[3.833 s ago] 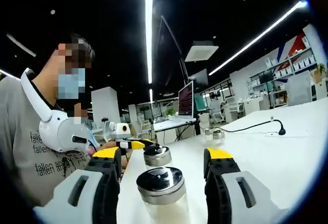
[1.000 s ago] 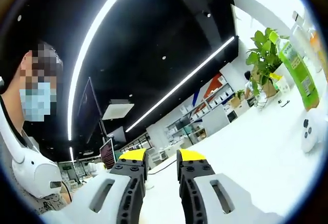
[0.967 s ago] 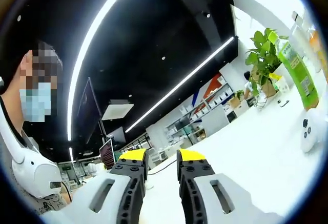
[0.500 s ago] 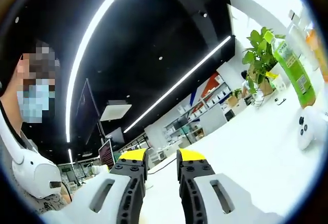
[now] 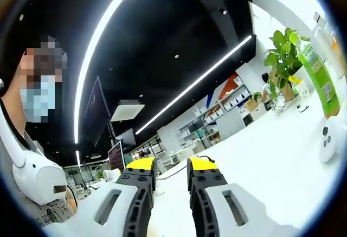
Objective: Rotate the seasoning bottle until the label or dispensing opening points toward the visible target arrow and the bottle remains upright within the marked orientation range
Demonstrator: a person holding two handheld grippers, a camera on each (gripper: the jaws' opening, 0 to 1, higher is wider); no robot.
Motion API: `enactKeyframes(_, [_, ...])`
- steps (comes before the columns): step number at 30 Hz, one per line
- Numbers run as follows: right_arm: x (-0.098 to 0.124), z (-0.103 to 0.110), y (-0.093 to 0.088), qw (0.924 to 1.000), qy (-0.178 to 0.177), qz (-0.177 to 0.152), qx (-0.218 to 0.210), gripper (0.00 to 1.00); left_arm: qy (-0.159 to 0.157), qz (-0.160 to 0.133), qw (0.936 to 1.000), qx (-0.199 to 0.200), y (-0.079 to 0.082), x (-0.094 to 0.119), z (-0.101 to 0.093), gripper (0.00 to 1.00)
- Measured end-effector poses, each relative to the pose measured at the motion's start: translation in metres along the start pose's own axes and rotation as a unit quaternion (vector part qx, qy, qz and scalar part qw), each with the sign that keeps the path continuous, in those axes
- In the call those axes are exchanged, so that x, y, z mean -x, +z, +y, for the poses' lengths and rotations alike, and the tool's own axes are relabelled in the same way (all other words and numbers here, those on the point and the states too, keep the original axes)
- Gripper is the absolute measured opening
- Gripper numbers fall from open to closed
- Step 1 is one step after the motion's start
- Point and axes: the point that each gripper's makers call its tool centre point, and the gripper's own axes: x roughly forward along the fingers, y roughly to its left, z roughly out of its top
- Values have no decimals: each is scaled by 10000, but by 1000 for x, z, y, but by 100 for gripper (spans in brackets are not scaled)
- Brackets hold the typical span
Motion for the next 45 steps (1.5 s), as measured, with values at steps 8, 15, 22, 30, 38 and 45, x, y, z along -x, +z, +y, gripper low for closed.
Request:
enactKeyframes(8, [9,-7,2,9998,-166,-50,-35,21,-43,-42,10000,51,-1,-7,0,41])
enactKeyframes(15, [11,-10,4,9997,-217,-93,-47,20,-155,128,9995,234,-17,-14,-6,41])
enactKeyframes(22, [13,-12,1,9996,-251,-78,-37,18,-264,36,9994,212,-16,-14,-10,48])
enactKeyframes(30, [14,-13,-1,9996,-256,-86,-80,17,-287,-88,9988,397,-16,-17,-10,57])
enactKeyframes(38, [16,-15,-5,9997,-239,-4,-85,14,-327,-34,9971,683,-18,-18,-10,52])
enactKeyframes(45, [14,-14,-4,9998,-192,-14,-86,13,-267,-58,9972,698,-14,-20,-3,42])
